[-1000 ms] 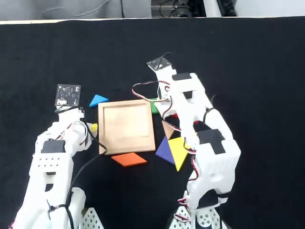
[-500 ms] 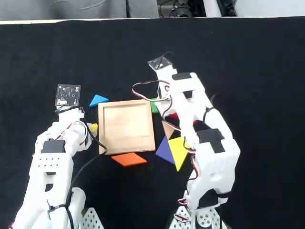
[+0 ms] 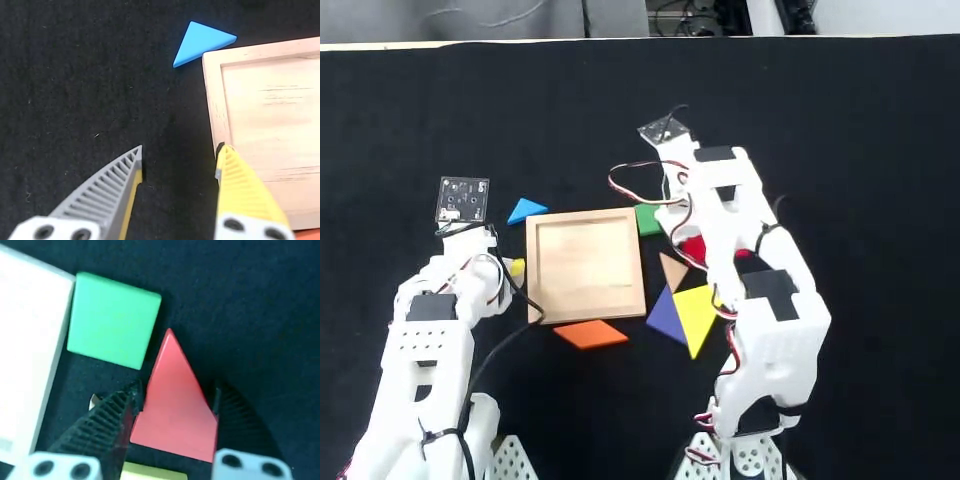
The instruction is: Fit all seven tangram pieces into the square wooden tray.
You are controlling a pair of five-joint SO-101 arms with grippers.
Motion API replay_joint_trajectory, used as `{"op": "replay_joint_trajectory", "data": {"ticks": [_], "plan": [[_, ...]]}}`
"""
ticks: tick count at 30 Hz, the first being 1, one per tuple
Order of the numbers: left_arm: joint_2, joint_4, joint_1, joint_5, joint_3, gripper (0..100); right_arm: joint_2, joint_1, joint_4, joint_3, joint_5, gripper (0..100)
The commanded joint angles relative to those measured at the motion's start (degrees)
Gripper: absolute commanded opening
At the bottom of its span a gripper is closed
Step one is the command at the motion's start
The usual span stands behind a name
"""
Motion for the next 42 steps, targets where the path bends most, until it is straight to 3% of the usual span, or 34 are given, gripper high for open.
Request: {"op": "replay_joint_trajectory", "data": {"ticks": [1, 6, 13, 18, 25, 29, 35, 42], "plan": [[-1.14, -0.79, -0.57, 0.09, -0.48, 24, -3.12, 1.32, 0.79, -2.95, 0.53, 26.2], [-1.14, -0.79, -0.57, 0.09, -0.4, 24, -1.1, 5.27, 0.88, -5.05, 0.7, 38.6], [-1.14, -0.79, -0.57, 0.09, -0.4, 24, 6.73, 7.82, 1.32, -11.12, 5.98, 29.3], [-1.14, -0.79, -0.57, 0.09, -0.4, 24, 6.81, 14.07, 2.29, -16.57, -0.44, 29.4], [-1.14, -0.79, -0.57, 0.09, -0.4, 24, -1.71, 14.07, 13.36, -17.8, -0.53, 38.7], [-1.14, -0.79, -0.57, 0.09, -0.4, 24, -7.78, 11.6, 16.09, -11.47, 2.37, 40.4], [-1.14, -0.79, -0.57, 0.09, -0.4, 24, -15.08, 9.49, 9.14, 2.77, -3.34, 40.7], [-1.14, -0.79, -0.57, 0.09, -0.31, 24, -16.48, 8.7, -3.25, 14.37, 1.05, 40.7]]}}
